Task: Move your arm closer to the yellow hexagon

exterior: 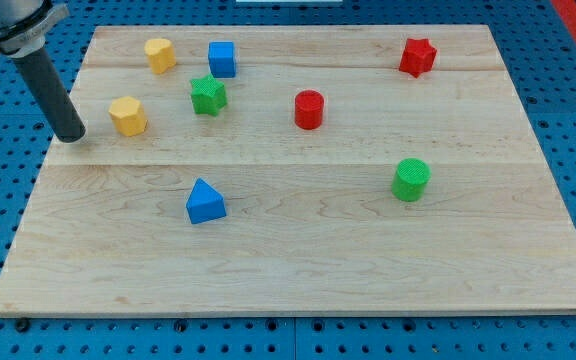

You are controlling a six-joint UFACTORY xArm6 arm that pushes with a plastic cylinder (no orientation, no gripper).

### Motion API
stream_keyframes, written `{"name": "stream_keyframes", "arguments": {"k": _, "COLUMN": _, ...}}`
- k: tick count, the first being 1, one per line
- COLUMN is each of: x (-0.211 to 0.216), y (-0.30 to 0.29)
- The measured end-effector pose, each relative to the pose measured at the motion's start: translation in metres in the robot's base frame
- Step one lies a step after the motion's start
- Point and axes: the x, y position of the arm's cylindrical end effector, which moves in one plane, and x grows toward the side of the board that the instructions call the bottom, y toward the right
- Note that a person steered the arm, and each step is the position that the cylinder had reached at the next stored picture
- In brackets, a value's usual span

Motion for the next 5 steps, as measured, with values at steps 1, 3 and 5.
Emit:
{"name": "stream_keyframes", "arguments": {"k": 1, "x": -0.023, "y": 0.0}}
{"name": "stream_keyframes", "arguments": {"k": 3, "x": -0.028, "y": 0.005}}
{"name": "stream_keyframes", "arguments": {"k": 5, "x": -0.033, "y": 0.013}}
